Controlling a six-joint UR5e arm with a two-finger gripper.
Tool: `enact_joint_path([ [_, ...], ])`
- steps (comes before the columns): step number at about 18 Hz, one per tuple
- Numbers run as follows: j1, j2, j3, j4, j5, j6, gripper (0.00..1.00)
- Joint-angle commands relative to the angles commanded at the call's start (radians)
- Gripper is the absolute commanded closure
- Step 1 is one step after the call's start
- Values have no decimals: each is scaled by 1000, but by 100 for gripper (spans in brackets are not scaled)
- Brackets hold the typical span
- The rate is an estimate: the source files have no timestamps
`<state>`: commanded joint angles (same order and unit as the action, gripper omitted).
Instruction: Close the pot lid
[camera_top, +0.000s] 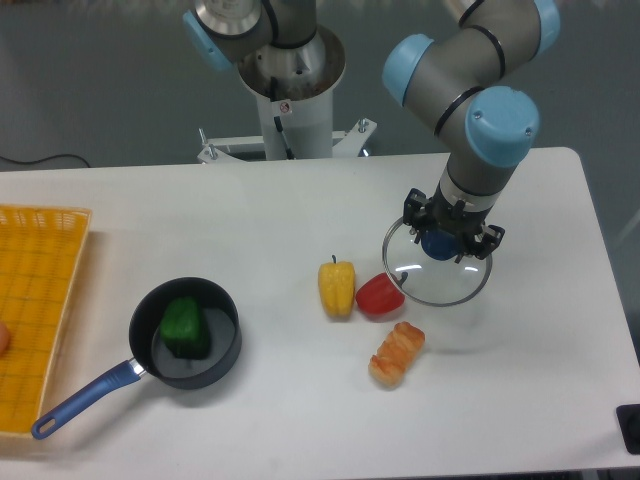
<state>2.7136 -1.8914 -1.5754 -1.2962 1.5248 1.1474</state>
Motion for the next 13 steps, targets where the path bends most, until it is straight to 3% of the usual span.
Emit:
enact_joint_path([
  [13, -18, 20, -18, -2, 0, -3, 40],
])
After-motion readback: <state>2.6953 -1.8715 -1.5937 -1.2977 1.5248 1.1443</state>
